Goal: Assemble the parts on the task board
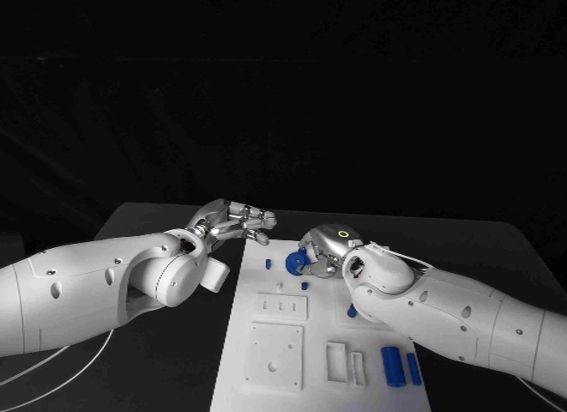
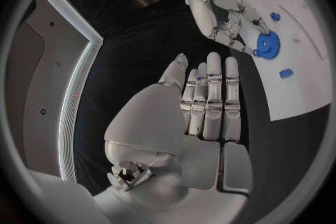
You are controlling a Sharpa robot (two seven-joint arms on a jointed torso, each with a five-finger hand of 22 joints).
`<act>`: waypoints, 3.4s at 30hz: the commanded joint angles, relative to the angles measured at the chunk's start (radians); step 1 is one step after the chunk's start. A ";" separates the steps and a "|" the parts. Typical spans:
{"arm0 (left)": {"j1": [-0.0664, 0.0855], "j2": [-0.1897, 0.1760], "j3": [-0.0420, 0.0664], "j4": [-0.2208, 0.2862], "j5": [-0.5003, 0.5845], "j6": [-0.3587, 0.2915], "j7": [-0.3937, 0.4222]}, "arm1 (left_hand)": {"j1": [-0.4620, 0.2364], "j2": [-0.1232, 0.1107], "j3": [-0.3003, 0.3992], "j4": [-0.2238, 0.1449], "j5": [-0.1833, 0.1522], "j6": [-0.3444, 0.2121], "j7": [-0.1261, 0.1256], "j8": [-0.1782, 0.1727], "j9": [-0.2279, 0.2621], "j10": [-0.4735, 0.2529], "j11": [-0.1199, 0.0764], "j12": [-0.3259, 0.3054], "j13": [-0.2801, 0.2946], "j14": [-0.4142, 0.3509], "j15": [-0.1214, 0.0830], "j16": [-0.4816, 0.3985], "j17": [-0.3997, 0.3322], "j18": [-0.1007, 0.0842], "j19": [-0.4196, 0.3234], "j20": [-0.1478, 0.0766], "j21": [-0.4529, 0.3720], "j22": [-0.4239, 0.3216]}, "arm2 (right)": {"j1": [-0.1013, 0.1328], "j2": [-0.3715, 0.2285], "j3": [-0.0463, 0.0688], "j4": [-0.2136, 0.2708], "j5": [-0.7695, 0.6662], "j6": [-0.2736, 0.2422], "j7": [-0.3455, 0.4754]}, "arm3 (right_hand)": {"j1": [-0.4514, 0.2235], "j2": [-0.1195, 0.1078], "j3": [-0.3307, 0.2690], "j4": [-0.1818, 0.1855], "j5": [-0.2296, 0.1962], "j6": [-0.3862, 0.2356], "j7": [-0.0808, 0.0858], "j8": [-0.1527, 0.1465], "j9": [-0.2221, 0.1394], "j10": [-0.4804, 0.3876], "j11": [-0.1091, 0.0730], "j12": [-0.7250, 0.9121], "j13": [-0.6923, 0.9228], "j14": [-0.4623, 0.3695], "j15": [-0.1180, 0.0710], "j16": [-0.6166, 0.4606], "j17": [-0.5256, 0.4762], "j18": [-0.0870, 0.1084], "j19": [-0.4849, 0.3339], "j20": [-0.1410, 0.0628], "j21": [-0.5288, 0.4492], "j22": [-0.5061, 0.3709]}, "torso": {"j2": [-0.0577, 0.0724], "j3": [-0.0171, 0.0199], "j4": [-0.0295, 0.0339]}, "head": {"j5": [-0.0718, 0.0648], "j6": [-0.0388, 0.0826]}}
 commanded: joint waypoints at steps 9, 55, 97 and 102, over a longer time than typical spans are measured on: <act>0.003 -0.002 0.001 0.003 -0.003 0.009 0.004 | -0.006 0.006 -0.002 -0.006 -0.001 -0.010 0.001 0.000 0.000 -0.007 -0.003 -0.004 0.000 0.002 0.002 -0.004 -0.001 0.005 0.000 0.001 0.000 0.001 | 0.000 -0.037 0.004 0.037 0.087 -0.009 0.031 | 0.006 0.009 0.013 -0.001 0.019 0.061 -0.007 -0.004 0.002 0.004 0.000 0.011 0.003 0.000 0.001 0.002 0.005 0.009 0.039 0.002 0.011 0.097 | 0.001 -0.0003 0.0002 | -0.008 0.003; 0.003 -0.002 0.001 -0.006 -0.003 0.010 0.003 | -0.008 0.005 0.000 -0.009 0.001 -0.011 0.001 0.000 0.000 -0.009 -0.003 -0.004 0.000 0.002 0.002 -0.005 -0.002 0.006 0.001 0.001 -0.001 0.003 | -0.018 -0.049 0.003 -0.001 0.156 -0.059 0.049 | -0.036 0.018 0.043 -0.002 0.093 0.064 -0.008 -0.004 0.002 0.010 -0.002 0.019 0.015 0.001 -0.001 0.005 0.010 0.010 0.039 0.000 0.020 0.098 | 0.000 0.0004 -0.0014 | -0.012 -0.001; 0.002 -0.008 -0.002 -0.032 -0.012 0.029 0.004 | -0.004 0.006 0.003 -0.018 0.001 -0.010 0.001 0.000 0.000 0.002 -0.006 -0.004 0.000 0.001 0.001 -0.005 -0.002 0.004 -0.002 0.000 0.001 0.007 | -0.029 -0.348 0.124 -0.045 0.415 0.146 0.368 | 0.064 0.080 -0.116 -0.175 0.046 0.045 -0.001 -0.004 0.001 -0.018 0.005 -0.005 -0.009 -0.006 0.006 -0.021 0.004 0.009 0.019 0.007 -0.009 0.093 | -0.001 0.0121 -0.0166 | -0.054 0.002; 0.002 -0.006 -0.002 -0.033 -0.013 0.031 0.005 | -0.004 0.006 0.004 -0.019 0.001 -0.010 0.001 0.000 0.000 0.000 -0.005 -0.004 0.000 0.001 0.001 -0.005 -0.002 0.004 -0.003 0.000 0.001 0.007 | -0.040 -0.325 0.124 -0.081 0.415 0.150 0.377 | 0.068 0.083 -0.118 -0.179 0.038 0.036 -0.002 -0.004 0.001 -0.018 0.004 -0.004 -0.009 -0.006 0.005 -0.022 0.004 0.009 0.018 0.006 -0.012 0.092 | -0.001 0.0107 -0.0138 | -0.059 -0.001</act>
